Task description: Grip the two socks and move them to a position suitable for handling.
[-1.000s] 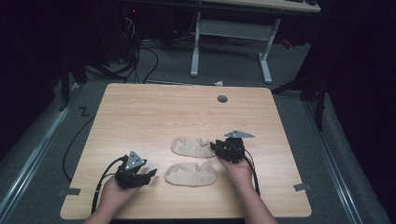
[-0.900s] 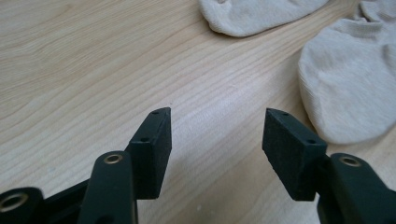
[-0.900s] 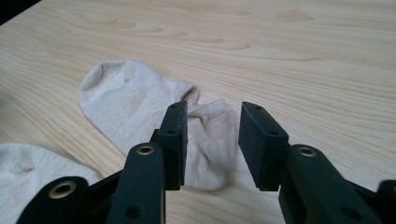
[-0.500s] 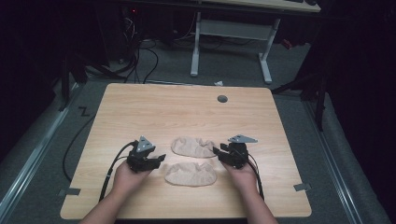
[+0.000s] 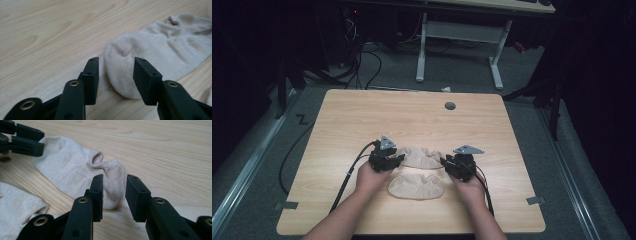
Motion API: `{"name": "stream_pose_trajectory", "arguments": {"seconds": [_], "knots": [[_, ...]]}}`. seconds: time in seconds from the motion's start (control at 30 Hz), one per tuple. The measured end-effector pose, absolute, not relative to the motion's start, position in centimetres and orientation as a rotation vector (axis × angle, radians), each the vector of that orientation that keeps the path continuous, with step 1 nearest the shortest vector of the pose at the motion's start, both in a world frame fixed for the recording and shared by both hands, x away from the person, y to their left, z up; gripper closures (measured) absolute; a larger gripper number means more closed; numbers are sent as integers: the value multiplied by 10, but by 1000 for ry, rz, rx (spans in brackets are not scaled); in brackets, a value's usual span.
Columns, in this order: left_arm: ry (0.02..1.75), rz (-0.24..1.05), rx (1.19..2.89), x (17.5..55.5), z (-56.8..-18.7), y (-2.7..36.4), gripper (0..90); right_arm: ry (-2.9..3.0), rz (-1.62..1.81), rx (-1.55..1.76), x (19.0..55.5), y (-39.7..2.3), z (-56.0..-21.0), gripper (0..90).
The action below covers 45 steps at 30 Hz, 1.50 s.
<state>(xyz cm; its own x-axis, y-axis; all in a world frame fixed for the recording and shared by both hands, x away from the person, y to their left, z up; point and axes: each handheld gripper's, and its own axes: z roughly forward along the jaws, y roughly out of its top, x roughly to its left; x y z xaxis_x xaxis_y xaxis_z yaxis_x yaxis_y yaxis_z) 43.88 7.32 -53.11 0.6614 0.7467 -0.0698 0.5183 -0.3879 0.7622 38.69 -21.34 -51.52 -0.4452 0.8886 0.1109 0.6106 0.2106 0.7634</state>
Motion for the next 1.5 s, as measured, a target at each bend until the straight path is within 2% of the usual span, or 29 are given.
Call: {"name": "stream_pose_trajectory", "arguments": {"seconds": [0.43, 0.73, 0.83, 1.07, 1.5], "knots": [[970, 398, 2086, 442, -529, 63, 680, 2154, 1052, 1391, 393, -210, -520, 646], [976, 415, 2086, 442, -533, 63, 855, 2194, 1018, 1405, 398, -210, -527, 687], [982, 427, 2072, 440, -533, 63, 862, 2200, 1010, 1404, 399, -210, -528, 713], [978, 437, 2060, 436, -532, 67, 867, 2202, 1002, 1381, 398, -209, -529, 849], [935, 469, 2029, 416, -518, 78, 873, 2157, 1067, 1299, 385, -205, -513, 857]]}}
